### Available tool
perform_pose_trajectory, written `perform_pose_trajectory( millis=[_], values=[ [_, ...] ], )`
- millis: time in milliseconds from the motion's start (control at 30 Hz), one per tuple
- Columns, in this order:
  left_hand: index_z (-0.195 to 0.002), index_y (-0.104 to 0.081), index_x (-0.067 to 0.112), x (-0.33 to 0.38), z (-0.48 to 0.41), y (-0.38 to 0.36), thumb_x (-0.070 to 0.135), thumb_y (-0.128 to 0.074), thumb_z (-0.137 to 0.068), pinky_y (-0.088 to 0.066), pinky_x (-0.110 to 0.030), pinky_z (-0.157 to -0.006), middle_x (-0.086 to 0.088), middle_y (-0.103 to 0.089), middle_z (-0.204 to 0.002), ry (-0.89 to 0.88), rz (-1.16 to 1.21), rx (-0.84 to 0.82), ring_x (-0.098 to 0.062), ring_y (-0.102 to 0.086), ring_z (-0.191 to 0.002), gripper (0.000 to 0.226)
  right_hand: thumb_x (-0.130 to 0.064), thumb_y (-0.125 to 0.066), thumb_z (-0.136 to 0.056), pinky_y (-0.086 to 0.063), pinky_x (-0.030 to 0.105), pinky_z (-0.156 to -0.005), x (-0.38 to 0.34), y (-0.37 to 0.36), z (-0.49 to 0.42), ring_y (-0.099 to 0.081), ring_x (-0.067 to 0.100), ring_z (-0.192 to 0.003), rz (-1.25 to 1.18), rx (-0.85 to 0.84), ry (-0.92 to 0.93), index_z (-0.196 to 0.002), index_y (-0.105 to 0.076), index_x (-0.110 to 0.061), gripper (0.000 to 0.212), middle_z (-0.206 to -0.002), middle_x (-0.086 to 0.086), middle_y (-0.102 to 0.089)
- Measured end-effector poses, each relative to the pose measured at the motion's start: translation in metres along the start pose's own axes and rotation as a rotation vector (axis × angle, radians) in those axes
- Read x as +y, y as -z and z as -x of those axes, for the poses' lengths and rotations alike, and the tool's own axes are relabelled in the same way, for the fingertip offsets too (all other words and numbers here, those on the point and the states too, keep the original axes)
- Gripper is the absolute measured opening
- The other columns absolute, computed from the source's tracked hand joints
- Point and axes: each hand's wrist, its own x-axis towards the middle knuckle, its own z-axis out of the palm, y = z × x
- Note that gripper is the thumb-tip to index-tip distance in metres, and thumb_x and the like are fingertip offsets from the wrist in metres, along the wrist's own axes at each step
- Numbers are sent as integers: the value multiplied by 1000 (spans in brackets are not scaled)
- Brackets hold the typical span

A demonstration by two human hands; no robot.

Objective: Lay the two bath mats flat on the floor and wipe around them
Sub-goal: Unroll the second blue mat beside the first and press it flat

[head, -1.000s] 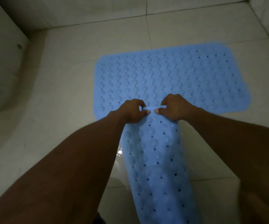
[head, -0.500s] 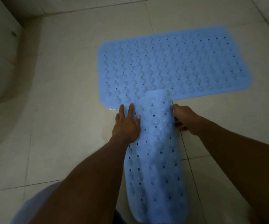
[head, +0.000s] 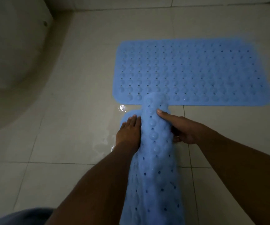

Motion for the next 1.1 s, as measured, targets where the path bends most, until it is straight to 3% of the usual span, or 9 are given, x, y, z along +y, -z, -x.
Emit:
perform_pose_trajectory(
  millis=[267,400,533,600,667,767,867,1000,1100],
  values=[
    [-163,-1,16,4,-1,-16,21,-46,-102,-13,-39,-126,-5,5,-171,37,-1,-20,-22,2,-157,76,-44,-88,-68,-59,32,-64,13,23,-3,-74,22,-87,-78,178,140,-118,-67,-7,66,-111,10,-74],
    [-163,-1,17,16,-6,0,57,-28,-105,-5,-45,-126,-7,7,-171,101,109,-97,-26,3,-157,75,-37,-92,-65,-60,38,-68,27,51,16,-72,29,-90,-107,282,165,-119,-66,-3,69,-116,15,-72],
    [-162,11,24,34,-4,-9,87,-31,-85,1,-51,-125,-3,21,-168,134,91,-179,-26,14,-156,107,-55,-92,-55,-58,44,-89,28,62,32,-65,32,-112,148,523,190,-133,-54,-2,102,-132,15,-63],
    [-161,14,24,32,-4,-12,90,-42,-78,0,-53,-124,-4,25,-167,116,67,-186,-27,17,-155,120,-70,-87,-48,-52,47,-100,26,65,36,-56,35,-125,301,620,184,-146,-30,-3,132,-143,15,-52],
    [-160,16,24,24,-7,-10,86,-53,-77,-2,-53,-124,-5,27,-167,89,43,-192,-28,18,-155,124,-86,-77,-41,-51,48,-102,22,70,43,-56,34,-126,324,586,177,-150,-26,-7,144,-145,12,-51],
    [-160,18,25,15,-13,-5,80,-61,-78,-3,-52,-124,-5,28,-166,76,3,-198,-28,18,-155,126,-96,-54,-58,-42,43,-106,21,82,52,-51,30,-131,242,446,185,-149,-43,-17,120,-149,6,-49],
    [-159,19,24,14,-19,-4,77,-63,-79,-3,-52,-124,-5,29,-166,76,-18,-214,-29,20,-154,126,-68,-43,-92,-41,39,-100,24,92,55,-54,25,-119,126,392,146,-142,-50,-17,72,-142,6,-54],
    [-159,20,23,14,-21,-3,73,-66,-81,-4,-53,-124,-6,31,-165,79,-7,-237,-30,21,-154,126,-58,-62,-83,-54,38,-79,27,97,57,-64,28,-89,-33,256,36,-110,-66,-13,53,-105,12,-69],
    [-159,19,23,13,-21,2,70,-68,-81,-4,-52,-125,-6,30,-165,76,-26,-238,-30,20,-154,126,-61,-76,-71,-45,35,-75,26,102,63,-59,26,-89,41,209,-22,-107,-66,-13,61,-100,9,-67]
  ],
)
